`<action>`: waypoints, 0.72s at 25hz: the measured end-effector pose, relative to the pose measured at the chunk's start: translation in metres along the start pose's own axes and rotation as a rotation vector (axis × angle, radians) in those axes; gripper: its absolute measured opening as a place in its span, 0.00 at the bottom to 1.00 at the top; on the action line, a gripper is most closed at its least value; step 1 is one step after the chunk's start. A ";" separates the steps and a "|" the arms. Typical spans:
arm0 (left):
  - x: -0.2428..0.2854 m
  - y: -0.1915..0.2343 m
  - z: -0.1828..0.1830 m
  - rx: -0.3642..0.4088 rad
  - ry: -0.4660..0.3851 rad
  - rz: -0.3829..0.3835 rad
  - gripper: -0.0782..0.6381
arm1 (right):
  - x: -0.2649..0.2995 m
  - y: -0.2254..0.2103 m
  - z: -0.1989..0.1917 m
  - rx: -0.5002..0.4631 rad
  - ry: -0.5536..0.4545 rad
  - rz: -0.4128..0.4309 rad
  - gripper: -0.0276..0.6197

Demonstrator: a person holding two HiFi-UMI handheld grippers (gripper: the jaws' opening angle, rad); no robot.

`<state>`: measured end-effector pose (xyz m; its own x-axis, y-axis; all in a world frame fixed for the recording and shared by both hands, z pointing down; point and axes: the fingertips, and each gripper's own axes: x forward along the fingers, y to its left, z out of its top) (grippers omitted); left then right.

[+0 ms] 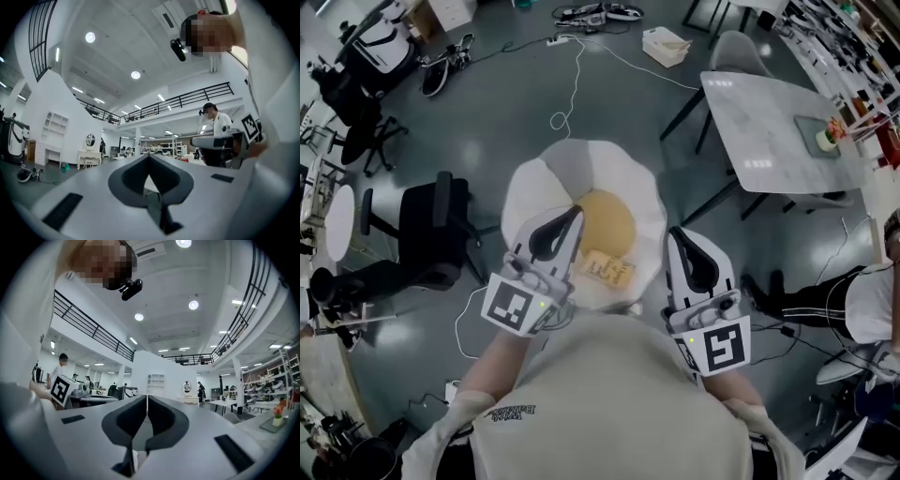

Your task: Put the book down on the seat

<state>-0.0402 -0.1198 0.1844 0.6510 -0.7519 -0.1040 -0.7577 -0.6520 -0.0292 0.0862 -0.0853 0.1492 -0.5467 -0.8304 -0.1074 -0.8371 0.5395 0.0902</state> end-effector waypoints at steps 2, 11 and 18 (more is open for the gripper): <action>-0.004 -0.009 0.001 0.024 0.003 -0.004 0.12 | -0.006 0.006 0.004 -0.016 -0.014 0.008 0.07; -0.004 -0.009 0.007 0.016 -0.012 0.010 0.12 | -0.007 -0.002 -0.002 -0.010 0.015 0.013 0.06; -0.006 -0.008 0.012 0.018 -0.010 0.013 0.12 | -0.006 -0.001 0.000 -0.046 0.037 0.015 0.05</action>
<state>-0.0389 -0.1087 0.1734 0.6407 -0.7593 -0.1140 -0.7668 -0.6403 -0.0457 0.0902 -0.0813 0.1499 -0.5578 -0.8271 -0.0693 -0.8266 0.5460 0.1367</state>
